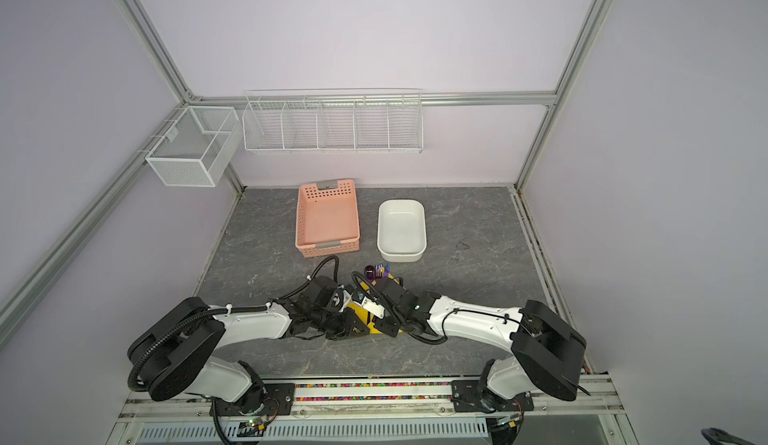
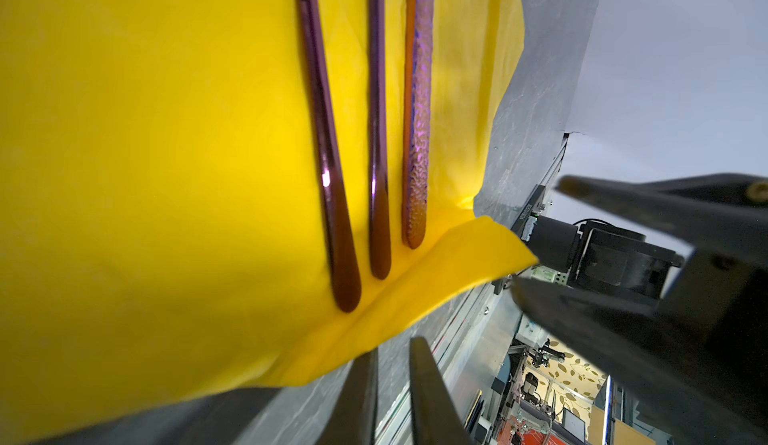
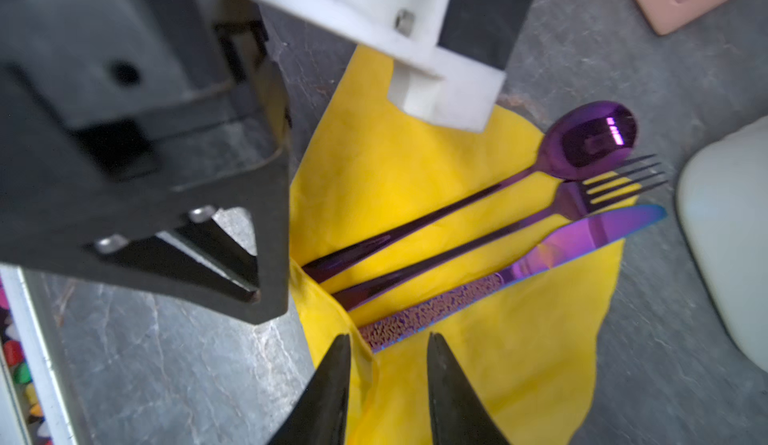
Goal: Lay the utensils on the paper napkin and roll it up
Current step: 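Pinch the near napkin edge with both grippers beside the utensil handles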
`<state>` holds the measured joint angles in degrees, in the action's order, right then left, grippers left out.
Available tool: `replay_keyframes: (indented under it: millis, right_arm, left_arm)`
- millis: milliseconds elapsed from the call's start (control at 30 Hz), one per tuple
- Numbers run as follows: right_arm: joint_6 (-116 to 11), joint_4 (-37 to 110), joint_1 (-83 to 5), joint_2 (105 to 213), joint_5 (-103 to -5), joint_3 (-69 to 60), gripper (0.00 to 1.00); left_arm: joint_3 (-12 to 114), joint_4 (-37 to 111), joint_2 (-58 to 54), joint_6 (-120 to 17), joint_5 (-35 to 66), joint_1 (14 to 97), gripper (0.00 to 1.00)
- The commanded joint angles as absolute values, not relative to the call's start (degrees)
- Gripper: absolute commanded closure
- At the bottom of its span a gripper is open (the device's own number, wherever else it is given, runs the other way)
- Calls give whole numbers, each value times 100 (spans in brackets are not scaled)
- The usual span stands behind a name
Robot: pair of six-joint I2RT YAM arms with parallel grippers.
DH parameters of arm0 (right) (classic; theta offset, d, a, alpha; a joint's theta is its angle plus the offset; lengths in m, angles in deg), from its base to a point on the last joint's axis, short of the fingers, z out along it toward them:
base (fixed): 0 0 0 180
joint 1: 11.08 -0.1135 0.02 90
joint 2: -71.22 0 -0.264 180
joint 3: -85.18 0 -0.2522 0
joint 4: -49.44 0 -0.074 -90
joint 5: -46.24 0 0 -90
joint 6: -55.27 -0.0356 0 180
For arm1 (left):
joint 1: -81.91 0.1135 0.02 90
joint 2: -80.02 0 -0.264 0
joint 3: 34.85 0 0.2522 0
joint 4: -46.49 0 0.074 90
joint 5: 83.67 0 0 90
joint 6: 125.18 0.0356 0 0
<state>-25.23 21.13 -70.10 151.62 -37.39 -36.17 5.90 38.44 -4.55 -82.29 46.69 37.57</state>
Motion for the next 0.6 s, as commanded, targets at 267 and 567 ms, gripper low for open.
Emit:
replay_keyframes:
  millis: [267, 567]
  right_arm:
    - [-6284, 543, -6901, 14176, -3754, -3359, 69]
    - [-7661, 1651, -6718, 14071, -5204, -4263, 82]
  left_arm:
    - [997, 3863, -609, -8234, 4588, 3726, 84]
    - [1207, 3694, -751, -8157, 4477, 3731, 86]
